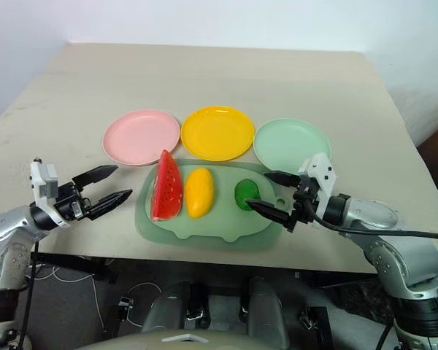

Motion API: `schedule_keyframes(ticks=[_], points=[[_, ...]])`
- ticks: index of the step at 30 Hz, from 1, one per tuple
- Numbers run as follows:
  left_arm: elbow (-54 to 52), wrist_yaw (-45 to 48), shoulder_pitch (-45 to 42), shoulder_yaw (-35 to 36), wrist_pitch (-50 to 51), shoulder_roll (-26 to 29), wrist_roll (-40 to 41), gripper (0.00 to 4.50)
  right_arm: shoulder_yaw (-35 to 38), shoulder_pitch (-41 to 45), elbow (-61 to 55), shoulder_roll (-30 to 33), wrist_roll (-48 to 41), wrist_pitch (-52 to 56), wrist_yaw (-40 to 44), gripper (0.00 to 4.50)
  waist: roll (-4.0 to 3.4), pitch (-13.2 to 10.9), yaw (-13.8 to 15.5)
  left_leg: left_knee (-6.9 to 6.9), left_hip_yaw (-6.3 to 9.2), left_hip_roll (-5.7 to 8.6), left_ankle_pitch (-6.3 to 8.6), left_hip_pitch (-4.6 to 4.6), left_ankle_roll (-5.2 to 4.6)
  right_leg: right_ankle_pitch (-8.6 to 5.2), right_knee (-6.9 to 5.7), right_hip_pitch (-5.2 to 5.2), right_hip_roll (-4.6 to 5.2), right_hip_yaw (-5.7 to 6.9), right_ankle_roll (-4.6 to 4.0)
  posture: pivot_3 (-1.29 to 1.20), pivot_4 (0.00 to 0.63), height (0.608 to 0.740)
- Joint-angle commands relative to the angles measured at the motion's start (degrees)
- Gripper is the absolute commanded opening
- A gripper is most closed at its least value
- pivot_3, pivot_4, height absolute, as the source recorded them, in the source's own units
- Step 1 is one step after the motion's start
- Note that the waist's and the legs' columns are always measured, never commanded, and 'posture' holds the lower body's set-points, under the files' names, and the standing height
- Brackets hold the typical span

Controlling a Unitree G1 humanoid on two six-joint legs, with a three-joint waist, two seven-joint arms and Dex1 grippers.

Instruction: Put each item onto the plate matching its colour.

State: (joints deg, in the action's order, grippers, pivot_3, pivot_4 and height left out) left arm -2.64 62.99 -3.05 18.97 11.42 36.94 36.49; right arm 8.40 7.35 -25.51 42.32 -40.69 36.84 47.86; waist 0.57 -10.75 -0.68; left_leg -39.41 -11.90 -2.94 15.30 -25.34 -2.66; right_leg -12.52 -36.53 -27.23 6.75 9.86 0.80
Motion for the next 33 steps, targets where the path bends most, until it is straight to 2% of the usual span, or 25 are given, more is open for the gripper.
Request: schedule_keyframes(ticks=[1,6,12,24,29,33], points=[[-2.6,-0.8,-0.2,0.4,-1.2,-0.6,0.2,4.45,-0.1,1.5,1.8,1.2,1.6,-2.9,3.2,4.5,0.02,0.0,0.0,0.0,0.0,0.0,0.0,0.0,0.0,-0.01,0.0,0.0,0.0,0.0,0.01,0.0,0.15,0.696],[-3.8,-1.6,-0.6,0.5,-0.8,-0.9,0.7,4.45,-2.1,5.3,2.1,-0.4,1.2,-2.1,3.0,4.5,0.01,0.0,0.0,0.0,0.0,0.0,-0.01,0.0,0.01,0.01,0.0,0.0,0.01,0.02,0.0,0.0,0.15,0.696],[-6.1,-3.0,0.1,0.2,0.0,-1.1,1.1,4.45,-1.2,5.2,1.5,-0.3,1.1,-1.5,2.3,4.5,0.01,0.0,0.1,0.0,0.0,0.0,-0.02,0.0,0.02,0.1,-0.04,0.0,0.0,0.02,0.1,0.0,0.15,0.696],[-7.7,-2.6,-0.3,-0.5,2.2,-0.4,1.8,4.45,2.1,4.1,-5.2,0.2,-3.1,9.0,-7.2,4.5,0.01,0.0,-0.1,-0.03,0.0,0.0,-0.03,0.0,0.04,0.12,-0.05,0.02,0.02,0.02,0.1,0.0,0.15,0.696],[-5.7,-0.8,-0.5,-0.1,2.1,0.8,1.6,4.45,-0.8,4.6,-6.9,-0.8,-1.6,10.6,-10.8,4.5,0.01,0.0,-0.1,-0.03,0.02,-0.02,-0.08,0.02,0.13,0.1,-0.19,-0.05,0.0,0.02,0.1,0.0,0.15,0.696],[-4.7,-0.8,-2.0,-0.5,2.1,0.9,1.5,4.45,-0.1,5.5,-5.2,-2.9,-3.5,13.3,-13.9,4.5,0.01,0.0,0.1,-0.04,0.01,0.01,-0.08,0.01,0.13,0.04,-0.16,-0.03,0.04,0.02,-0.01,0.0,0.15,0.696]])
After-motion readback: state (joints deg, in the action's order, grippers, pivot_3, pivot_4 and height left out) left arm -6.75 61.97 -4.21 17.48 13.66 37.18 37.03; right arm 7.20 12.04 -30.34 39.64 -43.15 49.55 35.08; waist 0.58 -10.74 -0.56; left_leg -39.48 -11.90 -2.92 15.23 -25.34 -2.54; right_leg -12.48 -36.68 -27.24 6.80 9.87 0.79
